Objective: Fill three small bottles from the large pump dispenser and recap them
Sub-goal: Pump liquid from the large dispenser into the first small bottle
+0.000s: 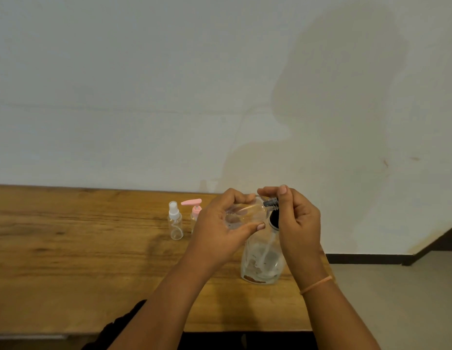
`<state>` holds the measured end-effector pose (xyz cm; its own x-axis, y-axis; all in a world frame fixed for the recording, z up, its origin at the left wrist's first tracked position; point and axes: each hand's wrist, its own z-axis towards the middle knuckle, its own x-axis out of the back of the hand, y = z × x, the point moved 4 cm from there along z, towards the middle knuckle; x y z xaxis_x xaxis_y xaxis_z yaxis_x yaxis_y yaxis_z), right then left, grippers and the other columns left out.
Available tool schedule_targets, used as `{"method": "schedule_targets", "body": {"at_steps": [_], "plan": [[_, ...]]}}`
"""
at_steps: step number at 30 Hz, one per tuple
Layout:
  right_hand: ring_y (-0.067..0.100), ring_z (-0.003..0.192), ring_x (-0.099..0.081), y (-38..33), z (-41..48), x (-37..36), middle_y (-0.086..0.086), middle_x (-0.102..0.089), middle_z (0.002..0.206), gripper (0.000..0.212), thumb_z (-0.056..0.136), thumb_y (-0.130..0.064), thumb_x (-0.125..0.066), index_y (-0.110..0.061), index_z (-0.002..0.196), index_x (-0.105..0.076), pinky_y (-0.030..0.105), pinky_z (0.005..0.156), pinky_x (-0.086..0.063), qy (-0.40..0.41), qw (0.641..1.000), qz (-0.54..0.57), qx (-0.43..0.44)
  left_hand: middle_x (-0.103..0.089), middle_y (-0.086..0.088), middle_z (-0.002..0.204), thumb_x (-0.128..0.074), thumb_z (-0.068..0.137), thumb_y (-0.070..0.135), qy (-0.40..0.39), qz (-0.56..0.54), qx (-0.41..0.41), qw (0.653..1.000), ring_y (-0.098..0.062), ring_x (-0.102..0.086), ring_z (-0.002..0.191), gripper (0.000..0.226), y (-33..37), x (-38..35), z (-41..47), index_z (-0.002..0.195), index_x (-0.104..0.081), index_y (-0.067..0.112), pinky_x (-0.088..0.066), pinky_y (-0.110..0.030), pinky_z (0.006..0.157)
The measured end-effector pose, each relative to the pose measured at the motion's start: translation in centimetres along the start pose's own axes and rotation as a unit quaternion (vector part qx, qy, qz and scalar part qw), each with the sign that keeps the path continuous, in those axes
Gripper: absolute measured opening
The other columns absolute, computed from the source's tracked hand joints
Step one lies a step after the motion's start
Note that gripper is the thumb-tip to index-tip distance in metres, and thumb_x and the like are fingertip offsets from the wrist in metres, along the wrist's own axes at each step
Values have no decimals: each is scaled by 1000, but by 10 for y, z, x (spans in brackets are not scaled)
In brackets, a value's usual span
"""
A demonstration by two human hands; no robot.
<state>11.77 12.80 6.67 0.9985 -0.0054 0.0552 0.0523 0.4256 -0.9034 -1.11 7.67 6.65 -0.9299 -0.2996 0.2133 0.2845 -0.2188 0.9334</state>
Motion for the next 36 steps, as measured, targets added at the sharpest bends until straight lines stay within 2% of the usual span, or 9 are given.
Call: {"method": "schedule_targets", "body": {"at_steps": [4,9,11,15,21,25,29,32,36], "plan": [[15,84,-67,2,-1,1,-2,-73,87,37,95,-31,-42,-9,89,-72,33,74,-56,-4,1000,-16,-2,-64,26,101,-83,67,20,9,11,5,1000,13,-56,101,36,-3,0,-1,86,-57,38,-44,-2,74],[6,86,-66,-11,5,2,-5,-72,89,30,98,-16,-44,-11,90,-72,16,75,-51,-10,1000,15,11,-62,27,99,-82,68,17,4,3,-17,1000,17,-55,100,37,7,3,2,83,-54,36,-43,0,70],[6,86,-66,-11,6,2,-5,-72,91,30,98,-16,-43,-10,93,-72,15,75,-50,-27,1000,13,10,-62,26,100,-82,68,15,6,0,-17,1000,14,-55,101,37,7,3,1,83,-54,34,-43,0,69],[10,89,-67,-4,4,3,-4,-73,93,31,100,-19,-43,-8,95,-71,20,76,-52,-29,999,11,18,-61,25,102,-82,69,14,-1,-5,-13,1000,17,-53,100,36,5,1,1,85,-54,31,-42,1,68],[18,84,-68,6,1,0,-1,-73,88,35,96,-27,-42,-10,92,-72,36,76,-56,-34,999,-10,3,-63,23,100,-83,68,16,-1,4,10,1000,15,-57,98,34,-4,0,-1,90,-58,21,-43,-1,72],[12,91,-67,-5,3,3,-2,-73,91,31,99,-21,-44,-9,94,-72,24,77,-54,-23,999,15,17,-64,24,103,-82,68,18,-1,-2,-1,1000,11,-57,102,34,2,1,1,87,-56,29,-46,-5,76],[7,91,-66,-8,4,2,-4,-72,94,31,98,-16,-42,-7,95,-72,15,76,-50,-23,999,15,20,-61,25,104,-82,69,17,7,3,-2,1000,11,-57,99,37,7,1,0,85,-53,34,-43,0,69],[8,92,-66,-5,4,4,-4,-72,94,31,99,-16,-42,-9,95,-71,18,78,-51,-24,999,2,22,-62,23,104,-82,69,15,5,-12,-1,1000,7,-58,100,37,6,0,0,85,-54,33,-45,-2,69],[10,89,-67,0,4,3,-5,-72,89,28,98,-26,-42,-21,92,-69,28,78,-55,-13,999,-23,22,-62,24,100,-82,69,15,-7,-2,6,1000,12,-56,100,33,3,0,2,88,-57,26,-43,-1,69]]}}
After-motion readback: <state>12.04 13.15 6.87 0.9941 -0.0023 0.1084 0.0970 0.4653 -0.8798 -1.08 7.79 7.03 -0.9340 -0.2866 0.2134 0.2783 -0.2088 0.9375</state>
